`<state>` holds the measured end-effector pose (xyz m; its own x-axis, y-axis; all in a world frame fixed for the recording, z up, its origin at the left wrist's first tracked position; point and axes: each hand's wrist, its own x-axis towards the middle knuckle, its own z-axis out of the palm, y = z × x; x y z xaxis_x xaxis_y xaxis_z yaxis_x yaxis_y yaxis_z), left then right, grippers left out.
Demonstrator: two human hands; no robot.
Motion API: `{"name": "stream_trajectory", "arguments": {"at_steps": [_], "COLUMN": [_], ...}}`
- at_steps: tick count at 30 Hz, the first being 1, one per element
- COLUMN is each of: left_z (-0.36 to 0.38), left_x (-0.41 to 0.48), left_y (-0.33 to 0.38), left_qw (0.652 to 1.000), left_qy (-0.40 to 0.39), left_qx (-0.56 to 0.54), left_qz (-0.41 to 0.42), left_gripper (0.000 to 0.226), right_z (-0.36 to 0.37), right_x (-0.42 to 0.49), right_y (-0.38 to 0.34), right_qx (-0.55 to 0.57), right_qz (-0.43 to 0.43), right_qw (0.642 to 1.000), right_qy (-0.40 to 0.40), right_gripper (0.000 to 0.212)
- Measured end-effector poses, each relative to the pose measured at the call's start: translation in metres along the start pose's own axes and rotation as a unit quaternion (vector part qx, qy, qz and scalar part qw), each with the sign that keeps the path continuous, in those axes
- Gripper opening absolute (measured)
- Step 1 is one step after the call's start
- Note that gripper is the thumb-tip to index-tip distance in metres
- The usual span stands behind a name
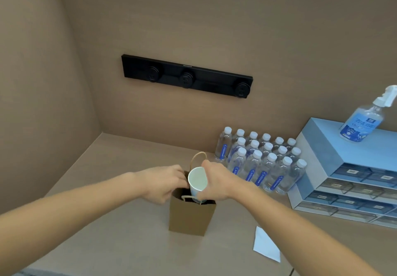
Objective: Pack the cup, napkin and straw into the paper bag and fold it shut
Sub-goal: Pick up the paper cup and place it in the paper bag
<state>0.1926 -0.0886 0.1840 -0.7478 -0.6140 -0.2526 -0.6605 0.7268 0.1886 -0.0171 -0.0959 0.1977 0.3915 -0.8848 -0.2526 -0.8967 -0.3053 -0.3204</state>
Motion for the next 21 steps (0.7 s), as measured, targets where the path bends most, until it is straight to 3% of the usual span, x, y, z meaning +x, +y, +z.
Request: {"name": "stream_trajectory", "arguments": {"at_steps": [4,7,17,21], "left_z": [-0.002,0.005,0.012,0.022], "left_x": [0.009,0.017,0.020,0.022], "left_y": [-0.007,-0.011,-0.022,-0.026], "left_qw": [0.983,0.967,0.957,0.959], "left_qy": [-0.129,-0.171,-0.164,-0.151], "left_qx": [0.120,0.166,0.192,0.182], "left_qz": [0.056,0.084,0.139,0.158], "left_gripper": [0.038,0.035,0.057,0.057], "right_z": [0.010,0.019,0.024,0.044], "right_x": [0.005,0.010,0.034,0.049], "right_y": [-0.013,-0.023,-0.044,-0.052], "right_qx": [-0.122,-0.169,-0.243,-0.242], "right_qz": [-0.033,-0.039,-0.035,-0.001], "right_qw": [0.992,0.984,0.965,0.957], "right_qy": [-0.012,-0.043,-0.093,-0.161], "right_gripper": [0.057,0.062,0.045,0.041]}}
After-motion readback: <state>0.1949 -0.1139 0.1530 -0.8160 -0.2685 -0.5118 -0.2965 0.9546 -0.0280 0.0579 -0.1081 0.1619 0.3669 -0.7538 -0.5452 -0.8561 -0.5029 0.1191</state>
